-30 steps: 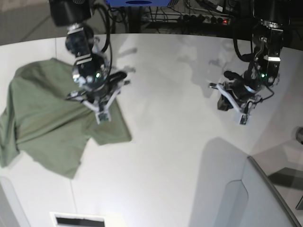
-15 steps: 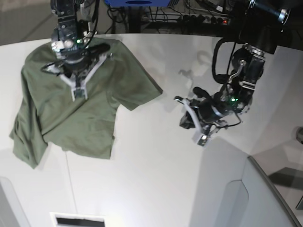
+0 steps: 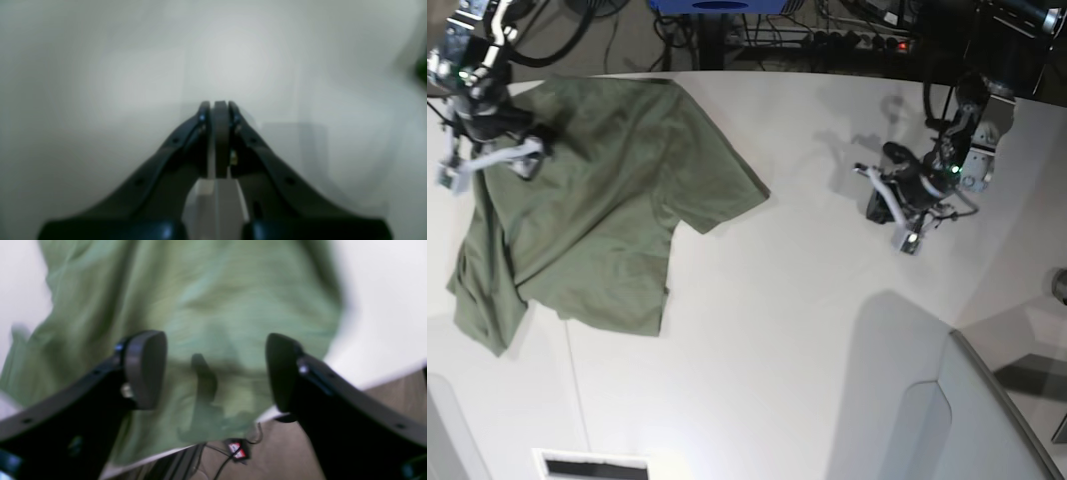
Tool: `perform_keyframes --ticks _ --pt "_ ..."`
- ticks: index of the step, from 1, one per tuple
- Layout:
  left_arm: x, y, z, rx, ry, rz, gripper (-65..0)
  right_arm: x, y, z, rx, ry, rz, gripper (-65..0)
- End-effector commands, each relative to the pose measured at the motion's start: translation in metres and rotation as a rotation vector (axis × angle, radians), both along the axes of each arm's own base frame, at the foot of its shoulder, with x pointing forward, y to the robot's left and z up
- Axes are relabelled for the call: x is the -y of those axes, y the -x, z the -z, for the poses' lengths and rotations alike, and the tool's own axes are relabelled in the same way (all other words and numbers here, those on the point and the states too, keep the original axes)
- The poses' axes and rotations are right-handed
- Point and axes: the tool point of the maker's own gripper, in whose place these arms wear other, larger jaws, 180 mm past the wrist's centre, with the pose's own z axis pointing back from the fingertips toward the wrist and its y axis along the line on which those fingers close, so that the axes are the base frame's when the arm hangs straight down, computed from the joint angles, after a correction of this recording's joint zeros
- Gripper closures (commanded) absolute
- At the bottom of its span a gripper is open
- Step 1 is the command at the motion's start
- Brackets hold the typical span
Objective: Layout the t-shirt on the table in an organized manner, then fold the t-shirt properly
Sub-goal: 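Lower the right gripper onto the t-shirt body and pull it outward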
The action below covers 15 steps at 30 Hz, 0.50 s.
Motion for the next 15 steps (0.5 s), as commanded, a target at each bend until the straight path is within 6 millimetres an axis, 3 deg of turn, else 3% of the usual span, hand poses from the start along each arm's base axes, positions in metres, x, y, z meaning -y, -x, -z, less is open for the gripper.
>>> perform_keyframes --ticks 1,3,6,13,15 --pt "-0.007 -0.007 -0.009 0.038 0.002 -0.001 -2.5 0.007 -0.004 -0.006 0.036 0.006 0.011 -47.4" --pt "-0.015 0.002 -0.005 0.037 -0.002 -0.007 -2.5 0.026 -0.003 -0.004 0.032 0.024 0.052 -47.4" --pt "-0.016 0.012 -0.001 0.041 0.005 -0.008 -2.5 0.052 -0.018 -0.001 0.030 0.057 0.041 -47.4" --pt "-0.010 0.014 -0.001 0.044 0.021 -0.009 -2.5 0.055 -0.059 -0.018 0.108 0.073 -0.031 -47.3" --pt "-0.009 0.014 -0.001 0.046 0.023 -0.008 -2.5 0.055 -0.066 -0.014 0.106 0.057 -0.024 -47.4"
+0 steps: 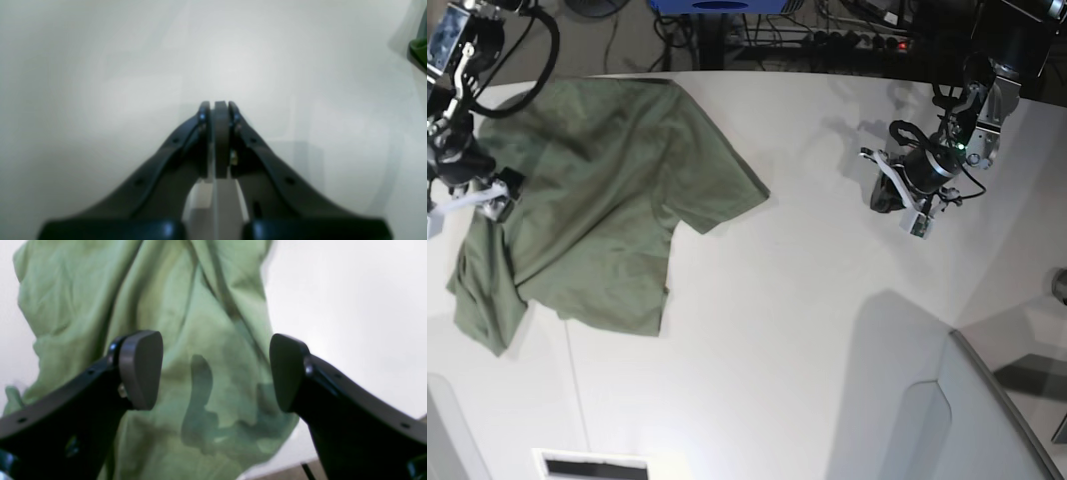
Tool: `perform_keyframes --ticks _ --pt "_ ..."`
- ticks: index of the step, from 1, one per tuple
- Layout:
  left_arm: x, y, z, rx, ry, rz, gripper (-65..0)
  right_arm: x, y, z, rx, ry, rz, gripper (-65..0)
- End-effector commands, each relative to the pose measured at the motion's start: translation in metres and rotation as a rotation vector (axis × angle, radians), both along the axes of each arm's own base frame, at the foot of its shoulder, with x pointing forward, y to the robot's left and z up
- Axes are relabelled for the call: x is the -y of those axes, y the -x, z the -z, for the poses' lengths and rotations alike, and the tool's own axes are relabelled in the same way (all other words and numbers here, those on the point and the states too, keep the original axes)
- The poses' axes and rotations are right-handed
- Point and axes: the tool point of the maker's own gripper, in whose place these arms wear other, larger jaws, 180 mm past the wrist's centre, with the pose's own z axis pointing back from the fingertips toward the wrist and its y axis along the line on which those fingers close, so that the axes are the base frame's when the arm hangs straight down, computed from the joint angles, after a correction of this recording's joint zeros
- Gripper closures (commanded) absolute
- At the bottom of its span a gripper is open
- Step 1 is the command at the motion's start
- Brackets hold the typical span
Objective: Layout the t-shirt on the table in an organized manner, then fold the t-shirt properly
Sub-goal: 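Lower the right gripper onto the t-shirt body and pull it outward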
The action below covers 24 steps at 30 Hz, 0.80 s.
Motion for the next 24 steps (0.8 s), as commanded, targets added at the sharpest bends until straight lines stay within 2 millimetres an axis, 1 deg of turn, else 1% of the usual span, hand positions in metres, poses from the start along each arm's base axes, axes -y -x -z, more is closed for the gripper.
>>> perform_keyframes --ticks 1,2,4,5,6,8,10,12,14,16,18,21,24 --pt "-0.005 -0.003 -0.004 0.005 -0.014 0.007 -2.5 0.015 -0.017 -0.015 0.056 0.038 0.008 -47.4" --pt "-0.005 -0.004 -0.005 0.006 -0.014 0.007 -2.5 0.022 -0.022 -0.011 0.043 0.041 0.005 -47.4" --pt "-0.005 -0.004 -0.005 0.006 -0.012 0.006 -2.5 0.028 -0.034 0.001 0.019 0.019 0.005 -47.1" --pt "-0.005 -0.004 -0.005 0.006 -0.012 0.006 -2.5 0.027 -0.037 0.004 0.014 0.006 0.009 -45.8" --pt "-0.005 -0.004 -0.005 0.006 -0.012 0.006 -2.5 0.028 -0.041 0.002 0.023 0.008 0.004 -41.6" --pt "-0.005 -0.003 -0.004 0.005 -0.011 0.005 -2.5 0.017 -0.048 -0.003 0.036 0.016 -0.035 -29.4" --pt "-0.005 -0.003 -0.004 0.003 -0.012 0.005 -2.5 -0.004 -0.059 -0.009 0.050 0.025 -0.110 -12.6" --pt "-0.005 0.001 -0.002 -0.005 -0.012 0.006 -2.5 -0.024 -0.066 -0.008 0.050 0.022 -0.171 0.0" --pt "-0.005 0.001 -0.003 -0.002 -0.011 0.006 -2.5 -0.046 -0.074 -0.005 0.045 0.008 -0.229 -0.8" --pt "0.004 0.001 -0.001 -0.002 0.004 0.008 -2.5 -0.069 -0.086 0.002 0.029 -0.011 -0.292 -1.5" --pt "0.008 0.000 0.000 -0.003 0.012 0.007 -2.5 -0.085 -0.103 0.008 0.018 -0.029 -0.335 -1.5" --pt "0.015 0.001 0.001 -0.004 0.027 0.006 -2.5 -0.099 -0.128 0.023 -0.033 -0.070 -0.361 -1.5" --pt "0.016 0.002 0.002 -0.006 0.029 0.006 -2.5 -0.102 -0.146 0.039 -0.081 -0.118 -0.343 -1.5"
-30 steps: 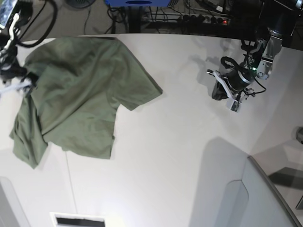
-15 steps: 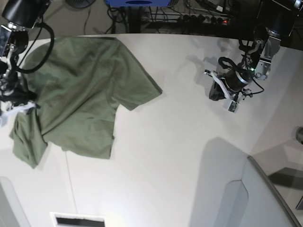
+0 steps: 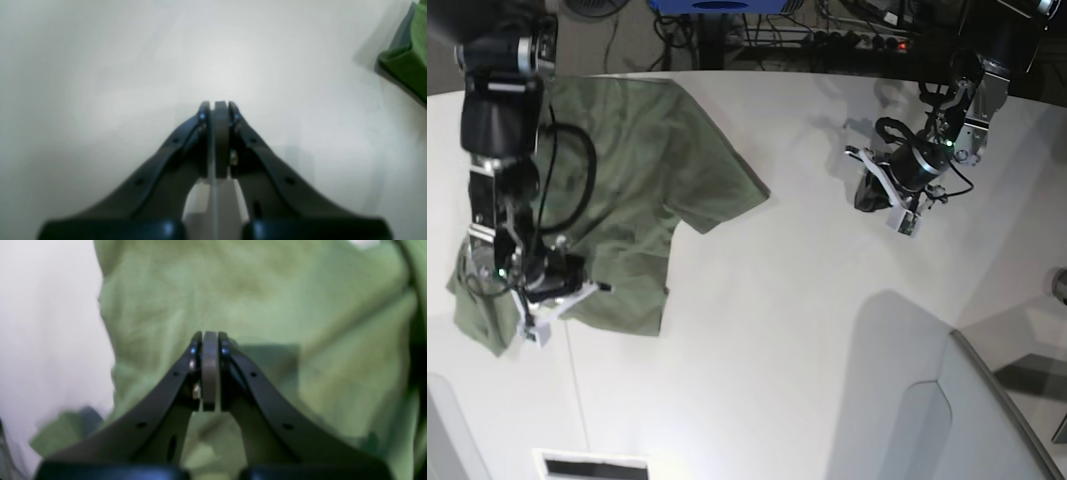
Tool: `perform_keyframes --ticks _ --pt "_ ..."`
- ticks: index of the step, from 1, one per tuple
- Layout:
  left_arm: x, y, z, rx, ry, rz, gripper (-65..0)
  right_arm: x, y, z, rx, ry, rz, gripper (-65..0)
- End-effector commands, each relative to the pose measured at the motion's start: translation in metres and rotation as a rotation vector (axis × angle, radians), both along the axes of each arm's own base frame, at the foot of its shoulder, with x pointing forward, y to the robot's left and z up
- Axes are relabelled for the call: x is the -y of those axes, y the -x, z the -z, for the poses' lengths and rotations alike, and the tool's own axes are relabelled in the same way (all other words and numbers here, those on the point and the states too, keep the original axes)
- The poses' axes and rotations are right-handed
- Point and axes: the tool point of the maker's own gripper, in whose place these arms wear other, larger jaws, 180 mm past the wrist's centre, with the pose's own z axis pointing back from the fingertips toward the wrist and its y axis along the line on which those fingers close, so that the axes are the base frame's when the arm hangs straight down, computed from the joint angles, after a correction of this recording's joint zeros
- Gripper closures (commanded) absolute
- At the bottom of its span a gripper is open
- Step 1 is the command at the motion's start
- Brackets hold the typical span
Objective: Layout the t-shirt on the table in an organized manner, then fold the t-shirt properly
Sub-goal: 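Lower the right gripper onto the t-shirt body and pull it outward, then grasp the t-shirt edge with the left gripper and pull it away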
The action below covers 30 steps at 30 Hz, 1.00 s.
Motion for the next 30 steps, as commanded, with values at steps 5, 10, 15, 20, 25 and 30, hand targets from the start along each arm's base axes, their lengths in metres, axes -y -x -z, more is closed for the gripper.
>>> perform_keyframes --ticks 5,10,15,20,25,30 --pt "-0.007 0.003 0.001 -0.018 -0.026 0.009 -2.5 0.004 -0.023 0.018 -0.028 -0.031 0.047 -1.7" --pt "-0.017 0.003 0.000 -0.020 -0.046 0.010 -2.5 -0.001 -0.038 0.026 -0.017 -0.051 0.078 -2.1" --pt "-0.024 0.002 -0.002 -0.017 -0.063 0.011 -2.5 -0.031 -0.064 0.016 0.053 -0.103 0.058 -2.3" --pt "-0.024 -0.002 -0.004 -0.009 -0.063 0.011 -2.5 -0.124 -0.063 0.002 0.072 -0.254 -0.129 -2.1" --pt "-0.025 -0.004 -0.006 -0.004 -0.062 0.010 -2.5 -0.190 -0.044 0.004 0.053 -0.198 -0.350 -1.5" --pt "-0.030 -0.004 -0.008 -0.002 -0.073 0.011 -2.5 -0.212 -0.034 -0.008 0.062 -0.226 -0.434 -1.4"
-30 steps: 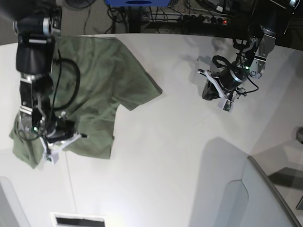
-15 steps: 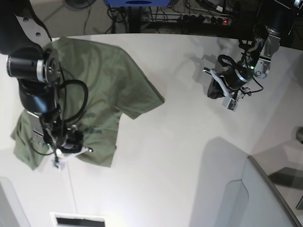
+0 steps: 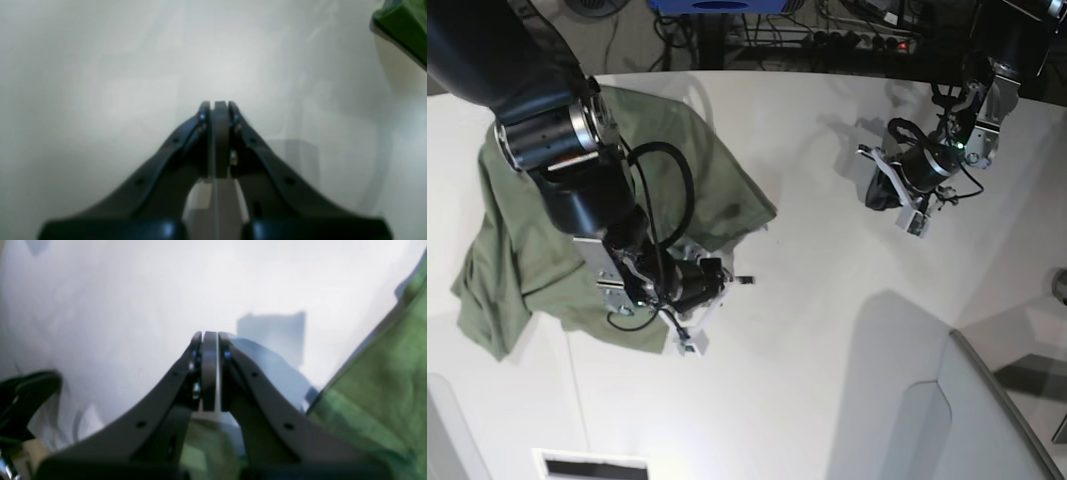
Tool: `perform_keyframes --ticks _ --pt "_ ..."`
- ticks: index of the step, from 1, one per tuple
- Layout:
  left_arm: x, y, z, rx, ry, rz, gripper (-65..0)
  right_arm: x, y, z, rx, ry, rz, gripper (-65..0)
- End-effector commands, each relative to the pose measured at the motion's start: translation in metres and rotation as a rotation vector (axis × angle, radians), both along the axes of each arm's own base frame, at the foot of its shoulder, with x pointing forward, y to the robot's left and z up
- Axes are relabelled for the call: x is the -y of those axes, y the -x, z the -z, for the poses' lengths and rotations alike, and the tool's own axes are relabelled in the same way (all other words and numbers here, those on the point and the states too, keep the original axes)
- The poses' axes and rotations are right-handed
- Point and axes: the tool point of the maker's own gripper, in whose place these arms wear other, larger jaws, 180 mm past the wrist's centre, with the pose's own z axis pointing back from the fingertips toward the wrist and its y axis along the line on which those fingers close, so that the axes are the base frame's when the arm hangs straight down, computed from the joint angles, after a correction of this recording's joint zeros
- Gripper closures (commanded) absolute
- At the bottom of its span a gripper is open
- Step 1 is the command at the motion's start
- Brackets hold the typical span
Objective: Layout the t-shirt on the table in an organized manner, then fold the t-shirt properly
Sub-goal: 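Grasp the t-shirt edge with the left gripper and pull it away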
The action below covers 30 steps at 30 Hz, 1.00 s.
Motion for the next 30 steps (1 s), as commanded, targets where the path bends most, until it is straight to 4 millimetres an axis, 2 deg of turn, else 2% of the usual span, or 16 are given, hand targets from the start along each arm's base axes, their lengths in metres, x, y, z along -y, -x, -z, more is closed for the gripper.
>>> perform_keyframes --ticks 1,2,6,10,12,13,15,17,20,22,24,25,30 --pt "-0.008 -0.007 -0.009 0.023 -0.020 0.002 -2.5 0.005 -0.024 -0.029 0.093 -0.029 0.008 -1.2" --pt "-0.003 -0.010 -0.014 0.038 -0.016 0.014 -2.5 0.017 -0.023 -0.033 0.117 -0.013 0.023 -1.2" --pt "0.020 -0.026 -0.042 0.119 0.019 0.063 -2.5 0.086 -0.019 -0.064 0.213 0.037 0.300 -2.0" --pt "0.060 -0.061 -0.082 0.218 0.075 0.113 -3.3 0.160 0.013 -0.091 0.285 0.078 0.532 -2.3" --pt "0.085 -0.084 -0.099 0.226 0.089 0.129 -3.5 0.189 0.033 -0.097 0.301 0.102 0.602 -2.9" --pt "0.101 -0.095 -0.107 0.222 0.100 0.140 -3.6 0.200 0.043 -0.098 0.302 0.115 0.623 -5.1" --pt "0.133 -0.109 -0.115 0.203 0.116 0.182 -5.9 0.213 0.062 -0.097 0.278 0.129 0.651 -12.9" --pt "0.173 -0.121 -0.122 0.203 0.131 0.256 -12.3 0.231 0.080 -0.098 0.254 0.149 0.689 -23.3" --pt "0.220 -0.134 -0.120 0.189 0.130 0.348 -28.1 0.253 0.101 -0.104 0.245 0.177 0.738 -37.7" --pt "0.239 -0.144 -0.107 0.154 0.117 0.371 -41.8 0.264 0.113 -0.112 0.262 0.196 0.761 -43.7" --pt "0.256 -0.153 -0.095 0.122 0.100 0.384 -55.0 0.273 0.123 -0.115 0.267 0.214 0.779 -44.9" --pt "0.261 -0.157 -0.090 0.108 0.098 0.380 -58.4 0.278 0.128 -0.116 0.265 0.223 0.789 -44.7" --pt "0.266 -0.182 -0.087 0.090 0.134 0.298 -59.2 0.294 0.149 -0.108 0.232 0.260 0.823 -44.7"
